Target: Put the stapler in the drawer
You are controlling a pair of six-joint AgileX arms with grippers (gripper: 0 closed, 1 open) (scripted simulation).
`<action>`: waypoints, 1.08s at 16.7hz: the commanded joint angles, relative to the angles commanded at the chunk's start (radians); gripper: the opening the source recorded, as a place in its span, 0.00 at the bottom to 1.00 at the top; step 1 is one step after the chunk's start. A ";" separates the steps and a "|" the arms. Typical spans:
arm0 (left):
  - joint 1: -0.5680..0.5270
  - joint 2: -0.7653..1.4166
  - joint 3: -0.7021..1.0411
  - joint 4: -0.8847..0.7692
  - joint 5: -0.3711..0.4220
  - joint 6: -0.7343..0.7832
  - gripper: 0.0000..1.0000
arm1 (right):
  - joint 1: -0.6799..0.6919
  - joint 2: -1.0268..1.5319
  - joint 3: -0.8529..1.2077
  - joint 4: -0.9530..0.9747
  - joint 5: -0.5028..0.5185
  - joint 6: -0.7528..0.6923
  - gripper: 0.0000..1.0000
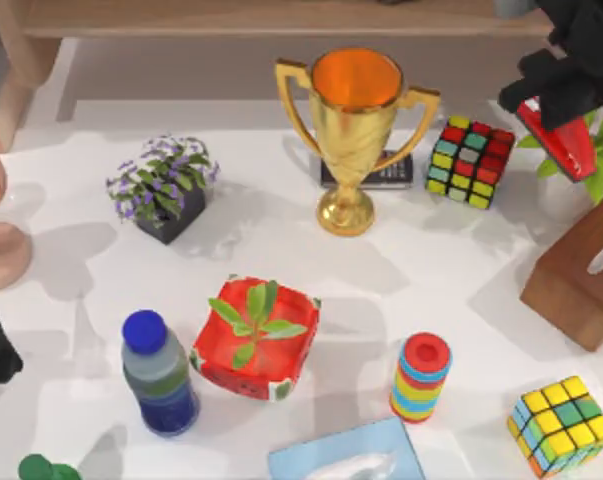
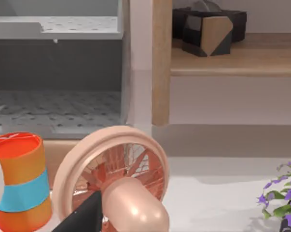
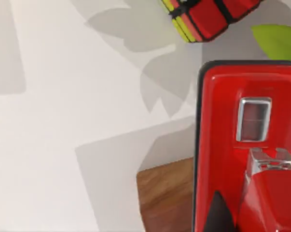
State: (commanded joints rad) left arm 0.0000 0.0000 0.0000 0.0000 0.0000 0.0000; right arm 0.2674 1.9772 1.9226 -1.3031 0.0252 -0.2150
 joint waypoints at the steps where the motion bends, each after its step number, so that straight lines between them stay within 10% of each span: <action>1: 0.000 0.000 0.000 0.000 0.000 0.000 1.00 | -0.062 0.015 0.068 -0.031 -0.001 0.006 0.00; 9: 0.000 0.000 0.000 0.000 0.000 0.000 1.00 | -0.559 0.343 0.573 -0.180 -0.046 -0.032 0.00; 18: 0.000 0.000 0.000 0.000 0.000 0.000 1.00 | -0.643 0.727 0.778 -0.261 -0.023 -0.150 0.00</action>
State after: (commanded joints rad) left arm 0.0000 0.0000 0.0000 0.0000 0.0000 0.0000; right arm -0.3757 2.7040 2.7008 -1.5643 0.0025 -0.3646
